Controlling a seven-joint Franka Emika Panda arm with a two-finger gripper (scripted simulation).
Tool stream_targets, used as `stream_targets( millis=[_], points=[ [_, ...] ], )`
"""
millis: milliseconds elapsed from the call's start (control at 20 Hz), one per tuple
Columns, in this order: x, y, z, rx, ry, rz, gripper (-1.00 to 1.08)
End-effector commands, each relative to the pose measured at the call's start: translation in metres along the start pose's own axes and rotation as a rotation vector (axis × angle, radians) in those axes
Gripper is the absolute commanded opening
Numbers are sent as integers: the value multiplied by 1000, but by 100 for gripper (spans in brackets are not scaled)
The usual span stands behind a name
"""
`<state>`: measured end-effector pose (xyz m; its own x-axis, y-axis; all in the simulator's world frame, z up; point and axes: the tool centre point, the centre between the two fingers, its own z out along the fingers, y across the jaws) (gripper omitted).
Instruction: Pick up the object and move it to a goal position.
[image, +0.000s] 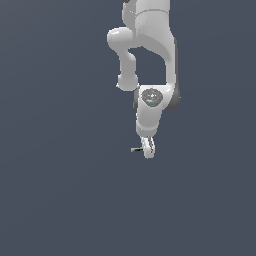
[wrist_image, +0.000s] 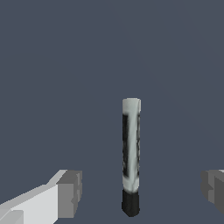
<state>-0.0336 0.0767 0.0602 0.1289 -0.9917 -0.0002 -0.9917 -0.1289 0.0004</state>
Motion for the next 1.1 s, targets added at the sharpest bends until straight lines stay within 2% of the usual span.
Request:
stream_targets(
  millis=[0,250,700,950,1000,1050],
  points=[
    [0,0,0,0,0,7,100],
    [0,0,5,0,0,3,100],
    [0,1,44,0,0,7,100],
    [0,0,51,0,0,7,100],
    [0,0,51,0,0,7,-100],
    [0,0,51,0,0,7,-100]
  ],
)
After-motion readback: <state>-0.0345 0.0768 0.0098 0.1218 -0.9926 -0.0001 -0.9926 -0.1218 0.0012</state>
